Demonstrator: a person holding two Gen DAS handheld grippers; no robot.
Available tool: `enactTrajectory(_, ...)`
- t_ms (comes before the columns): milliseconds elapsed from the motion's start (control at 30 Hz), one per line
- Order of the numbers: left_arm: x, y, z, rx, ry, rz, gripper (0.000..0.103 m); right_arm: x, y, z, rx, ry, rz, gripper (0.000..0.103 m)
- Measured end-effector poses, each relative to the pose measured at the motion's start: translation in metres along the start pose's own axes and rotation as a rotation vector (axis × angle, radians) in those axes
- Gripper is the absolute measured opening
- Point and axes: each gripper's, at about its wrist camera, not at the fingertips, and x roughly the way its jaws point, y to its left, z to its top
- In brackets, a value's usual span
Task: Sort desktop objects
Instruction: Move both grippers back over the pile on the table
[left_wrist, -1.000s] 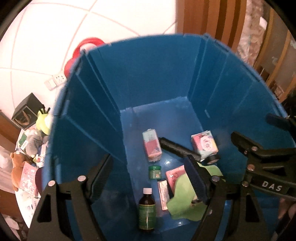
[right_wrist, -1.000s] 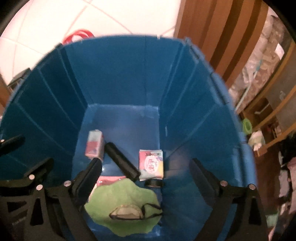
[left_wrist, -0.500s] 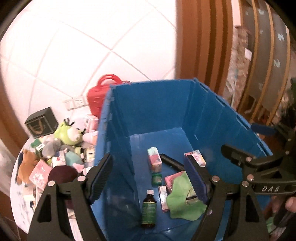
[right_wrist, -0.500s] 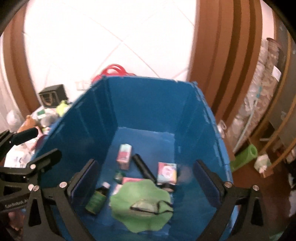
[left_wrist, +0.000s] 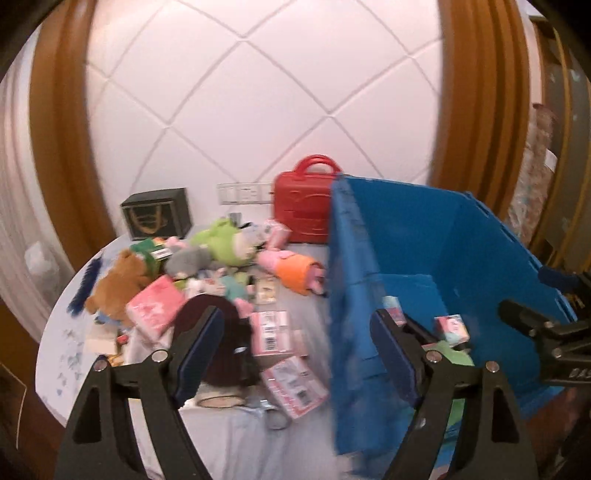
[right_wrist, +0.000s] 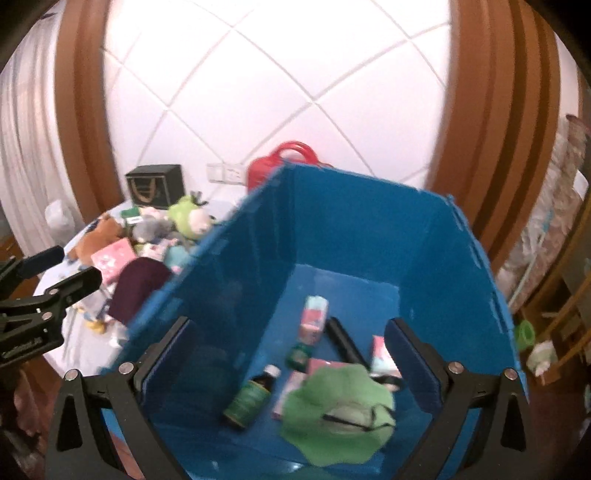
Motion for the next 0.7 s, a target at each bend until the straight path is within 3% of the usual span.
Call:
enactTrajectory(200, -0.012, 0.109, -0.026, -0.061, -0.001, 0.077, 0.082, -0.004, 0.09, 0.01, -0.027, -0.043, 0.046, 0.103)
enactTrajectory(400, -0.018, 0.203, -0.054, -0.027, 0.001, 0.185, 0.082, 0.013, 0.184, 0.004, -0.021, -0.044, 0.124, 0.103)
enactTrajectory(533, -0.009, 0.253, -0.071, -0.037, 0.049, 0.181, 0.082, 0.033, 0.235, -0.005, -0.004, 0.001, 0.152, 0.103)
enactTrajectory(700, 0.013, 0.287, -0.089, -0.079, 0.118, 0.162, 0.082, 0.063, 0.265, -0.02, 0.016, 0.085, 0.157, 0.103)
